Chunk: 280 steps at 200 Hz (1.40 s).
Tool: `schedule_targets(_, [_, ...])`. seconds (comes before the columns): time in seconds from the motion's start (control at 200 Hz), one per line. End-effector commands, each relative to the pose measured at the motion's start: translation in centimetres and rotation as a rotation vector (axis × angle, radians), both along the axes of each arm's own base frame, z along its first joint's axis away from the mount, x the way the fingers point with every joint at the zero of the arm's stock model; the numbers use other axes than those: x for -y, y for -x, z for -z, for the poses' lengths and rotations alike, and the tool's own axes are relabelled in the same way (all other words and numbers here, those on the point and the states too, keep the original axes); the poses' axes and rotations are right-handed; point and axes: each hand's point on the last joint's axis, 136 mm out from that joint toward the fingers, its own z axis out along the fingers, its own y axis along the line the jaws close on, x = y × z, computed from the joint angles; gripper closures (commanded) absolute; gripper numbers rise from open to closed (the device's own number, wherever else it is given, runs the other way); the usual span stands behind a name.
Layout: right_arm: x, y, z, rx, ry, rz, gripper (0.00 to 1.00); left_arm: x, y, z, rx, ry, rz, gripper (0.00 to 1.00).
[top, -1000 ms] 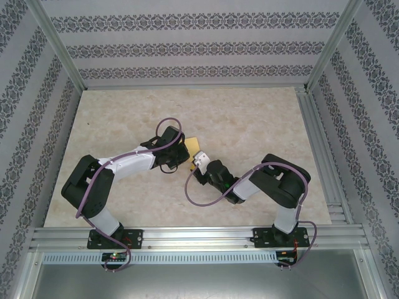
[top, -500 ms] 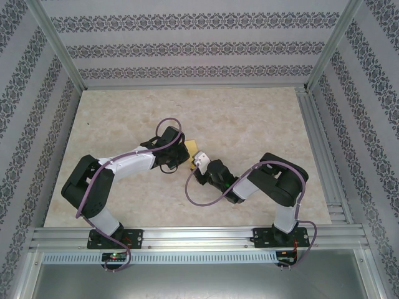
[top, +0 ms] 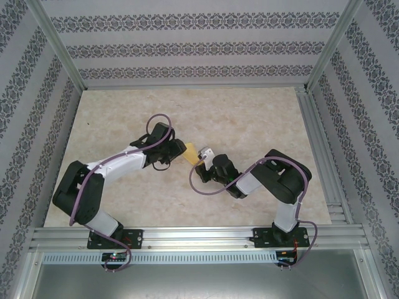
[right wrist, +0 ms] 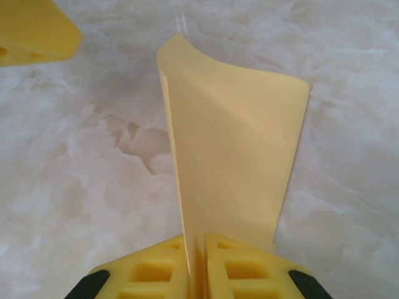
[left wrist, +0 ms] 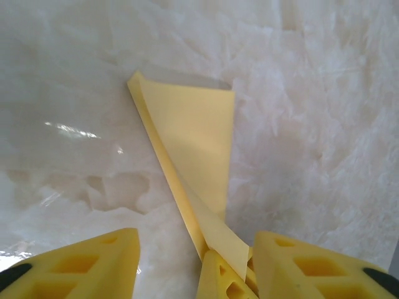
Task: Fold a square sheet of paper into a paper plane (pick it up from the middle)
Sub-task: Fold the wing for the fifth time at the center of the table.
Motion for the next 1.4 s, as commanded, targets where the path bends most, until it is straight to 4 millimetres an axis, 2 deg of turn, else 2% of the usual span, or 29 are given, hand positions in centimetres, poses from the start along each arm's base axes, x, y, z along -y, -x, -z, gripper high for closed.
schedule_targets(0.0, [-1.1, 0.3, -1.3, -0.097, -0.108, -0.029, 0.87, -0.5, -0.1, -0.9, 0.066, 0.006, 0.035, 0.45])
schedule_targets(0.18, [-1.2, 0.0, -1.0, -0.220, -0.190, -0.014, 0.88, -0.1, 0.1, -1.2, 0.119, 0.028, 0.097, 0.43])
schedule_targets(0.365, [-0.7, -0.6, -0.9, -0.322, -0.270, 0.022, 0.91, 0.7, 0.2, -1.1, 0.153, 0.051, 0.158, 0.48])
schedule_targets(0.51, [-1.1, -0.3, -1.1, -0.377, -0.319, 0.004, 0.92, 1.7, 0.1, -0.8, 0.165, 0.076, 0.208, 0.52])
schedule_targets(0.669, [-1.1, 0.1, -0.8, -0.398, -0.306, -0.011, 0.84, 2.4, 0.0, -0.4, 0.163, 0.095, 0.227, 0.55])
schedule_targets(0.799, [-1.4, 0.1, -1.4, -0.397, -0.305, -0.026, 0.75, 2.5, 0.0, 0.1, 0.152, 0.094, 0.234, 0.55])
schedule_targets(0.949, [-1.4, 0.0, -1.9, -0.399, -0.309, -0.031, 0.73, 2.9, 0.1, 0.5, 0.143, 0.104, 0.253, 0.55])
schedule_targets(1.109, [-1.6, 0.3, -2.3, -0.410, -0.330, -0.052, 0.67, 3.2, 0.2, 0.9, 0.131, 0.107, 0.262, 0.55])
schedule_targets(1.214, [-1.5, 0.3, -2.5, -0.412, -0.336, -0.051, 0.67, 3.6, 0.3, 1.1, 0.126, 0.113, 0.275, 0.55])
schedule_targets(1.304, [-1.4, 0.1, -2.2, -0.421, -0.332, -0.038, 0.73, 4.1, 0.2, 1.1, 0.123, 0.115, 0.286, 0.56])
schedule_targets(1.394, [-1.2, 0.1, -1.8, -0.440, -0.337, -0.033, 0.74, 4.3, 0.1, 1.1, 0.125, 0.117, 0.288, 0.55])
